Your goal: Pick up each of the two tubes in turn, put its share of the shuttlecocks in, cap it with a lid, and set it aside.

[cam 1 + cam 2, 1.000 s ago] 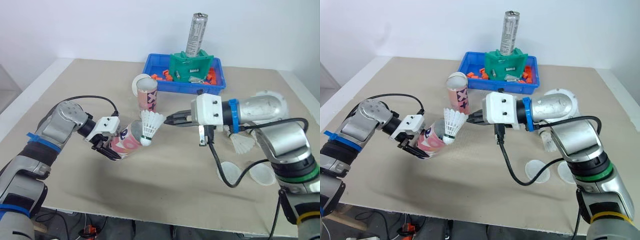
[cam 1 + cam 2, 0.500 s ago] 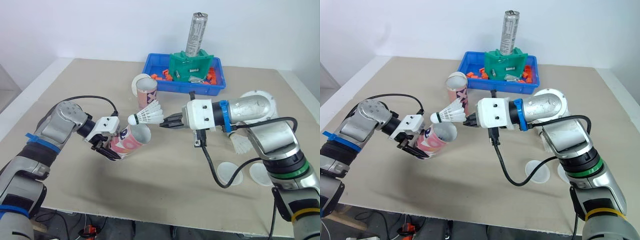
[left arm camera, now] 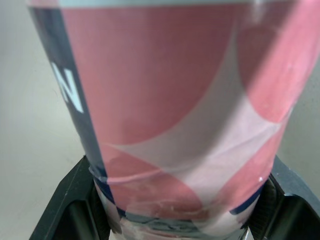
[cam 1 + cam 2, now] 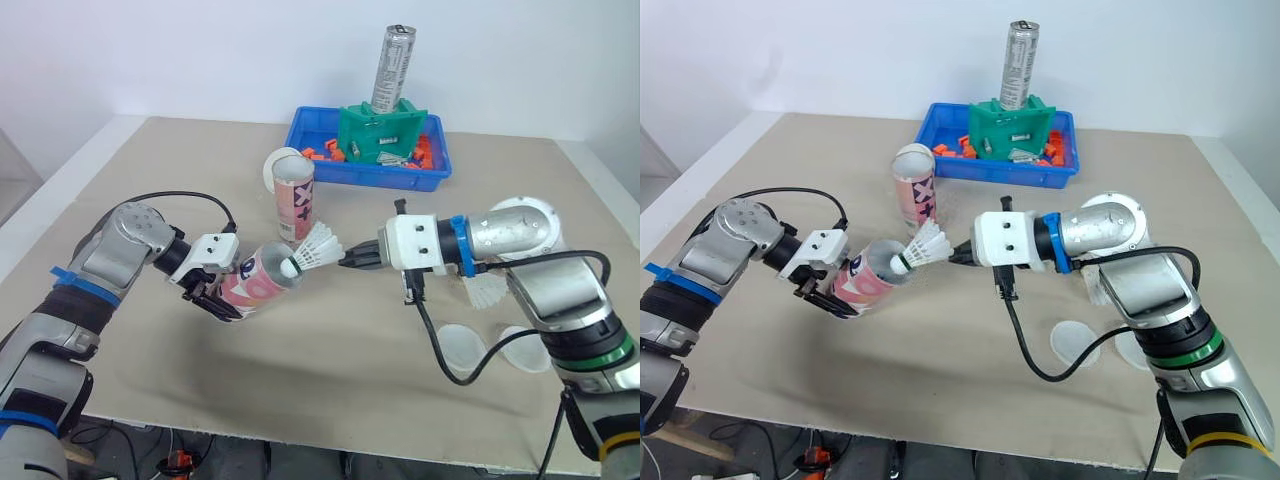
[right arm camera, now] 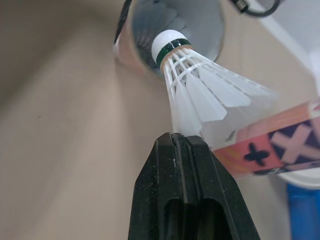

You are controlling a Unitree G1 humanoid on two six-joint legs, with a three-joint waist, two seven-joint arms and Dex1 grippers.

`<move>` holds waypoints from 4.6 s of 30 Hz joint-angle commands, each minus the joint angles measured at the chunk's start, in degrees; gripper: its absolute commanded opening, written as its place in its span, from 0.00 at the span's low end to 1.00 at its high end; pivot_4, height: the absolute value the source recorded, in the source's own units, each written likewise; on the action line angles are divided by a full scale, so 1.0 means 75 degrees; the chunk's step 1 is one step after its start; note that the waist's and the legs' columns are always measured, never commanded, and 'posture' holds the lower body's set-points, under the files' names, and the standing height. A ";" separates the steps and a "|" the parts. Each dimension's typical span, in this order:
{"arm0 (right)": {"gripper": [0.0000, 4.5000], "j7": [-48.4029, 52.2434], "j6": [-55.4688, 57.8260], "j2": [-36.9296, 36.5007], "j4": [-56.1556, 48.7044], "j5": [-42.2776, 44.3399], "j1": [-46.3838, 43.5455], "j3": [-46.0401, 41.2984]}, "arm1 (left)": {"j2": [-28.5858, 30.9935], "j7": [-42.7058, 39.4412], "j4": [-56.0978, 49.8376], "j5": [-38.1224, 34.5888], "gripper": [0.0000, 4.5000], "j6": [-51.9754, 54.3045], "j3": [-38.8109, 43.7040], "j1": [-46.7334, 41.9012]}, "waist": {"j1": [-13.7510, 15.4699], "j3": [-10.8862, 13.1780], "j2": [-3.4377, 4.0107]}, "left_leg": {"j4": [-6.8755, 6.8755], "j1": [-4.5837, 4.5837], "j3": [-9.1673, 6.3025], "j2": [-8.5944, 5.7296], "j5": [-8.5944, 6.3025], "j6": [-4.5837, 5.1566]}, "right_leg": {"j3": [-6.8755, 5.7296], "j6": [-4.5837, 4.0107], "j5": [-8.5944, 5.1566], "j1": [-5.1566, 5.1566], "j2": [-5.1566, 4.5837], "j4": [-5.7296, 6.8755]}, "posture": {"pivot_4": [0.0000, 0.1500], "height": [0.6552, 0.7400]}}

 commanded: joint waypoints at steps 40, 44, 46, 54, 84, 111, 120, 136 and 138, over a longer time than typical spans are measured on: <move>0.83 -0.1500 0.3282 -0.1171 -0.1484 0.1983 0.6765 -0.6130 | -0.0539 0.0011 0.0676 0.0125 0.65 -0.0472 -0.0437 -0.0168 | 0.0003 0.0001 -0.0010 | 0.0041 0.0013 -0.0013 -0.0016 0.0001 0.0046 | -0.0004 0.0010 -0.0016 0.0043 -0.0005 -0.0005 | 1.00 1.00; 0.83 -0.1630 0.3051 -0.1235 -0.0849 0.1894 0.6749 -0.6190 | -0.0595 0.0011 0.0755 0.0126 0.65 -0.0537 -0.0466 -0.0200 | 0.0003 0.0002 -0.0010 | 0.0045 0.0025 0.0028 -0.0020 0.0001 0.0047 | 0.0001 0.0009 -0.0015 0.0055 -0.0039 -0.0012 | 1.00 1.00; 0.83 -0.1812 0.2934 -0.1200 -0.0474 0.1797 0.6542 -0.6062 | -0.0625 0.0011 0.0789 0.0139 0.65 -0.0558 -0.0467 -0.0211 | 0.0006 0.0002 -0.0011 | 0.0045 0.0022 0.0040 -0.0020 0.0002 0.0048 | 0.0001 0.0012 -0.0017 0.0058 -0.0045 -0.0013 | 1.00 1.00; 0.83 -0.2160 0.2904 -0.1056 0.0091 0.1780 0.6082 -0.5516 | -0.0630 0.0011 0.0817 0.0133 0.65 -0.0606 -0.0430 -0.0192 | 0.0032 -0.0001 -0.0005 | 0.0037 0.0017 0.0040 -0.0025 0.0004 0.0051 | -0.0002 0.0043 -0.0042 0.0078 -0.0046 -0.0014 | 1.00 1.00; 0.23 -0.3799 0.3371 -0.0302 0.1067 0.1566 0.4838 -0.4322 | -0.0582 0.0011 0.0713 0.0098 0.65 -0.0530 -0.0363 -0.0141 | 0.0030 0.0000 -0.0003 | 0.0035 0.0015 0.0037 -0.0029 0.0008 0.0058 | -0.0003 0.0045 -0.0051 0.0126 -0.0049 -0.0014 | 1.00 1.00; 0.02 -0.1286 0.2651 -0.1684 -0.2355 0.2352 0.1465 -0.1713 | -0.0763 0.0011 0.1180 0.0160 0.65 -0.0733 -0.0472 -0.0475 | 0.0020 0.0011 -0.0012 | 0.0019 0.0008 0.0082 -0.0020 0.0001 0.0047 | -0.0025 0.0032 -0.0059 0.0077 -0.0100 -0.0020 | 1.00 1.00; 0.02 -0.0147 0.1393 -0.0545 -0.0788 0.0732 -0.0923 0.0641 | -0.0606 0.0011 0.1021 0.0093 0.65 -0.0687 -0.0434 -0.0405 | 0.0025 0.0014 -0.0019 | 0.0018 -0.0050 0.0199 -0.0015 0.0035 0.0095 | -0.0041 0.0030 -0.0057 0.0026 -0.0171 -0.0020 | 1.00 1.00; 0.65 0.0801 0.2160 0.0947 0.0447 0.1373 -0.2392 0.0564 | -0.0542 0.0011 0.0750 0.0122 0.65 -0.0488 -0.0278 -0.0252 | 0.0027 0.0013 -0.0017 | 0.0016 -0.0088 0.0171 0.0018 0.0052 0.0116 | -0.0082 0.0037 -0.0055 0.0008 -0.0132 -0.0005 | 1.00 1.00; 0.65 0.0700 0.2281 0.1078 0.0623 0.1531 -0.2406 0.0374 | -0.0537 0.0011 0.0712 0.0131 0.65 -0.0465 -0.0257 -0.0229 | 0.0026 0.0013 -0.0017 | 0.0016 -0.0088 0.0172 0.0017 0.0052 0.0116 | -0.0081 0.0037 -0.0054 0.0008 -0.0132 -0.0004 | 1.00 1.00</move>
